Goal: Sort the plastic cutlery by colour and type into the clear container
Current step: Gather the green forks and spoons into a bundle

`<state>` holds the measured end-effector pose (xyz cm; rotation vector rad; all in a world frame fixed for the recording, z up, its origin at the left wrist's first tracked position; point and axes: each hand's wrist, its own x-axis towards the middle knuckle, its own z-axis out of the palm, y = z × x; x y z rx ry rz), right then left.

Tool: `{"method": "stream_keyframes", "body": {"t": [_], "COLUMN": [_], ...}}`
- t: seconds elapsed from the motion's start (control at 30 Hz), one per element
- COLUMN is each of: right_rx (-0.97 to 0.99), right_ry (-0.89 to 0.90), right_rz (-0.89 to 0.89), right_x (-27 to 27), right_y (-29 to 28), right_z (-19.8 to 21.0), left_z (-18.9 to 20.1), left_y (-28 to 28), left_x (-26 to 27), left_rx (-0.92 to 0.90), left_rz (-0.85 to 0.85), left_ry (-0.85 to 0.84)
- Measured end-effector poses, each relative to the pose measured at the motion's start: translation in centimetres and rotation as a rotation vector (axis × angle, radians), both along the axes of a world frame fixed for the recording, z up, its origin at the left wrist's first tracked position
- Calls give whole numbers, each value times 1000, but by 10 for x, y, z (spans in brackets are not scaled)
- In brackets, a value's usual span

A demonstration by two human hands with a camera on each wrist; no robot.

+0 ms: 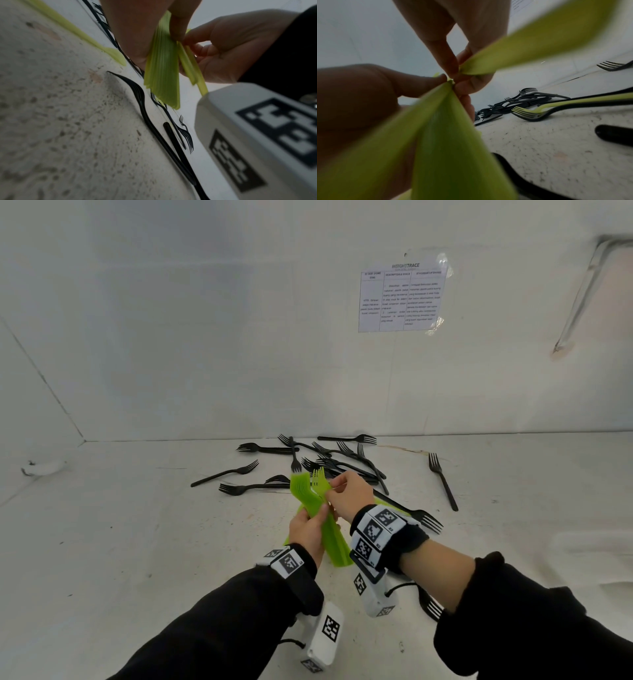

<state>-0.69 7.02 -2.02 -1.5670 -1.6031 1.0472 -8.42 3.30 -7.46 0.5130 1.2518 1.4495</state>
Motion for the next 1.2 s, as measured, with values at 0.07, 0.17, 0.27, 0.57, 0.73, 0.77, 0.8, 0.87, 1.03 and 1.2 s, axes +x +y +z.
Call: {"method": "stream_keyframes", "body": {"t": [0.07,0.17,0.27,0.57,0.73,0.77,0.8,0.87,1.03,1.2], "right_rx": [-7,-32,-51,44,-20,-5,5,0,-99,-82], "right_ry": [-7,10,-5,75,54,41,44,67,-15,-421], "right_rz": [-14,2,92,-42,99,110,114,141,317,197], "right_x": [-1,0,0,9,9,9,8,7,11,37], "right_y": [2,4,3,6,7,6,6,4,12,54], "right_z": [-1,-2,-4,-9,-15,-15,-15,-14,-2,-3], "left_z": [0,0,1,1,8,9,11,10,7,11], "left_y": [1,4,5,6,2,2,1,1,5,5], "left_x": [0,1,1,0,4,4,5,4,-1,-1], "left_rx": [-4,-7,-19,-41,-45,-51,-55,-62,-44,-70], "left_rz": [-6,-11,-8,3,-40,-44,-52,-63,-18,31], "left_ry": [3,-12,-24,-73,-107,-122,-129,-124,-141,-201]}}
